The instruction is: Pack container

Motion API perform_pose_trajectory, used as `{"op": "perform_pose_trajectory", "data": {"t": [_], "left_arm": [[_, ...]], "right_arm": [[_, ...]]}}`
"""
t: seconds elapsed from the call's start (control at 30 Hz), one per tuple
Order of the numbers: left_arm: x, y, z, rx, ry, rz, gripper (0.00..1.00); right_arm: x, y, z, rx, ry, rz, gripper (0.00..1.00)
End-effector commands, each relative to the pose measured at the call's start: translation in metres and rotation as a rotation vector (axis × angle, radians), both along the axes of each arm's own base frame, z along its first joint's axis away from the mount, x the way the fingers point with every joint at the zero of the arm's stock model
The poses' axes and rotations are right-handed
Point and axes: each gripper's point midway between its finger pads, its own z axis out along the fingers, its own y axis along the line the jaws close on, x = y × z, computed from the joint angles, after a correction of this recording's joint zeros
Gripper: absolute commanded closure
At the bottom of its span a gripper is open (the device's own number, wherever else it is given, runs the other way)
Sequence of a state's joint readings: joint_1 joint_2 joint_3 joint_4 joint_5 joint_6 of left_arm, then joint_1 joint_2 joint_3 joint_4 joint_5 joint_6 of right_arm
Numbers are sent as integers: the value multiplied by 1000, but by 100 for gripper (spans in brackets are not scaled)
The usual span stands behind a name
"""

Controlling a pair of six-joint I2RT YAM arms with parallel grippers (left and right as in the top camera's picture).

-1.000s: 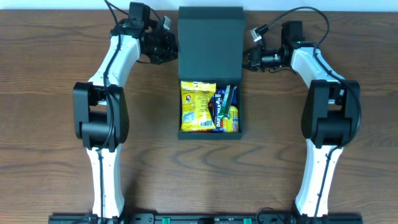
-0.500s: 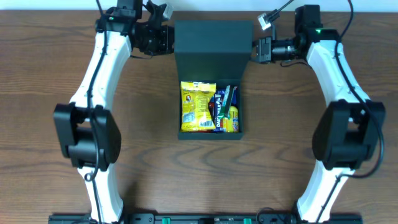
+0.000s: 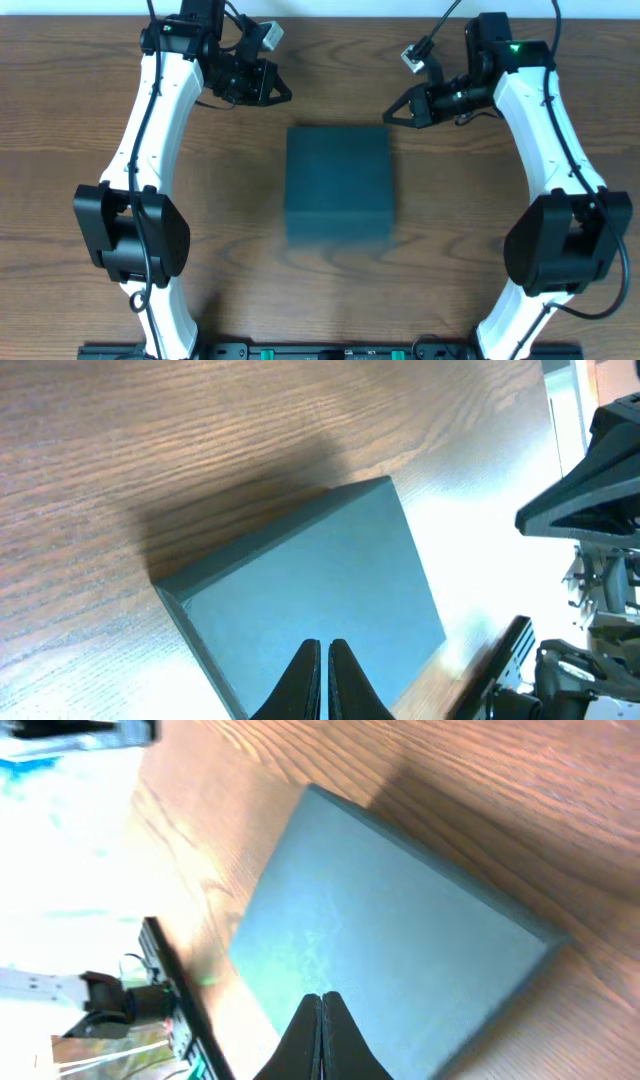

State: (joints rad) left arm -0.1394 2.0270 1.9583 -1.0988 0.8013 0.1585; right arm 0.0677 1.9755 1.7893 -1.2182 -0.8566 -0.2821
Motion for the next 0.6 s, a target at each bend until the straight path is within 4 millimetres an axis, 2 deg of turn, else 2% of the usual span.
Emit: {"op": "perform_pose_trajectory", "data": {"t": [0.0,0.1,0.2,0.3,0.4,0.57], "left_arm": [[0,3,1,23,-9,5,94],[5,15,-9,98,40,103,94],[7,24,-13,145,89,198,94],[2,38,-13,227,114,277,94],[-9,48,-1,300,96,310,94],[-37,44,41,319,-10,302,94]], "right_arm": [[1,-6,4,-67,-53,9,98],[4,-19,-6,-157,-36,-37,99],[8,-41,-17,-310,-24,-106,99],[9,-58,-18,-413,-48,-133,99],[5,-66,-6,-459,-82,-152,99],[-17,-66,40,-411,-152,-187,98]]}}
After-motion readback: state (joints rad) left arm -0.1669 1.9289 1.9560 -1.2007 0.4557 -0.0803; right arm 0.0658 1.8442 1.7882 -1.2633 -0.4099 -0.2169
